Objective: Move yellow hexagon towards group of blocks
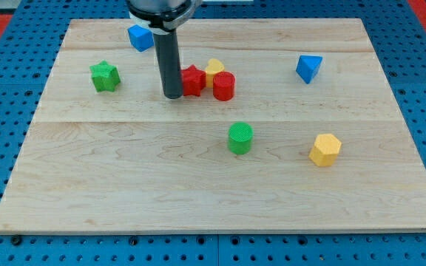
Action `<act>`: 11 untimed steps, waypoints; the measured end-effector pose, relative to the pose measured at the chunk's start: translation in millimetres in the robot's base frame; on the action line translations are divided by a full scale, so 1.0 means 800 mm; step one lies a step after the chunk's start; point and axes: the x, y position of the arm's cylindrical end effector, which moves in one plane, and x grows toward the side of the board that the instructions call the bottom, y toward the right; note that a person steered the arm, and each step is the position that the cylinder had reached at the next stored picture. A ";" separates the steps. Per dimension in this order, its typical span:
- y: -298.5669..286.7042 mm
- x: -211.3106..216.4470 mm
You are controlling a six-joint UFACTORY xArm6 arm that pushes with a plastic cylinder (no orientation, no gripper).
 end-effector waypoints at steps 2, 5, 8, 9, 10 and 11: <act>-0.020 0.140; 0.321 0.196; 0.234 0.111; 0.280 0.151; 0.192 0.170; 0.150 0.139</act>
